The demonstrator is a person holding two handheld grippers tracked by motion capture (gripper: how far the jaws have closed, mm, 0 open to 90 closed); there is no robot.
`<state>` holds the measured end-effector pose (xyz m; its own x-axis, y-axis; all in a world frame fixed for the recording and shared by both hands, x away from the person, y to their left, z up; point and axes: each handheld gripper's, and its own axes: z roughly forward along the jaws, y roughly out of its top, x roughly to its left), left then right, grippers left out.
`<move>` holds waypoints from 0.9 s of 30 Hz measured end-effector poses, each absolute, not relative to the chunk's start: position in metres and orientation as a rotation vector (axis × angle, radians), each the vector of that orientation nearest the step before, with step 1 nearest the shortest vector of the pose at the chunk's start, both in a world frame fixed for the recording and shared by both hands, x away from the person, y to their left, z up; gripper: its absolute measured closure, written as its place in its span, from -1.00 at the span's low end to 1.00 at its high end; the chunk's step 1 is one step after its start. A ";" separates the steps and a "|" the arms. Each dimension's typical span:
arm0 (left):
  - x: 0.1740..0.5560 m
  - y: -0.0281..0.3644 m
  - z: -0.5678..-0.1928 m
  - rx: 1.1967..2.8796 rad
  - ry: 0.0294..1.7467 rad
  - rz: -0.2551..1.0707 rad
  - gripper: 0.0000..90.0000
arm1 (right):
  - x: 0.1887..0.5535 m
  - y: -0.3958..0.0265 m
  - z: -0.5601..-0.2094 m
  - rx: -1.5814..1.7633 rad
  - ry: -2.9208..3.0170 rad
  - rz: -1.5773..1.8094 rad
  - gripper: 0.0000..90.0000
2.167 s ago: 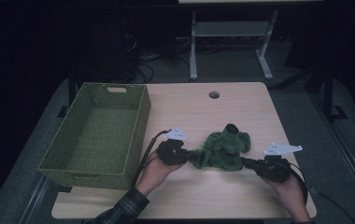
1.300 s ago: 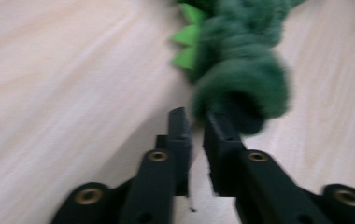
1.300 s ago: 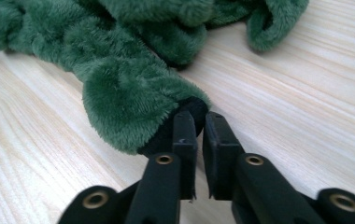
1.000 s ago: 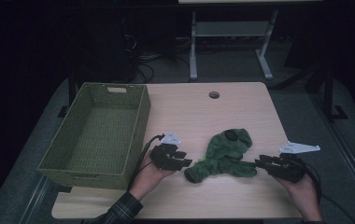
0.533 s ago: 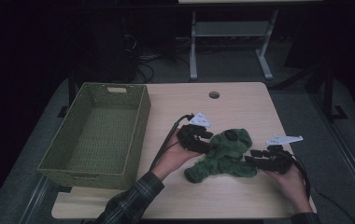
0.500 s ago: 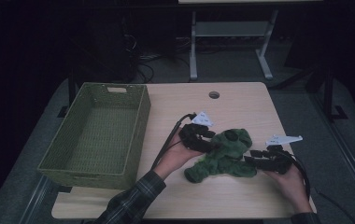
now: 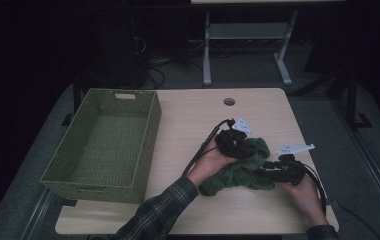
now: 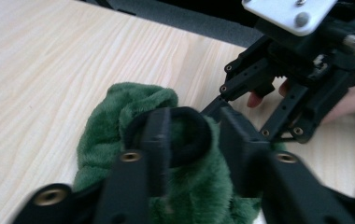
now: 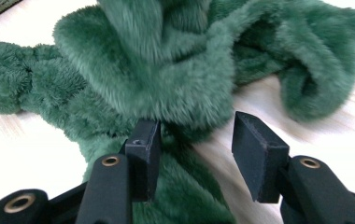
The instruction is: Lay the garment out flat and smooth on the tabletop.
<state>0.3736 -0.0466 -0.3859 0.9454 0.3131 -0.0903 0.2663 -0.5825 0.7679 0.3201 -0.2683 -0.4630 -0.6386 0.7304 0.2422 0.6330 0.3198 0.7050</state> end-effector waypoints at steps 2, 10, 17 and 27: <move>0.376 -0.046 -0.388 2.224 0.413 0.057 0.85 | 0.323 -0.264 -0.464 1.291 2.460 1.216 0.17; 0.381 -0.029 -0.375 2.182 0.445 0.072 0.96 | 0.330 -0.261 -0.469 1.309 2.453 1.189 0.74; 0.381 -0.001 -0.360 2.136 0.487 0.123 0.97 | 0.329 -0.266 -0.457 1.271 2.401 1.219 0.90; 0.377 0.050 -0.356 2.064 0.600 0.162 0.98 | 0.330 -0.275 -0.416 1.188 2.291 1.292 0.91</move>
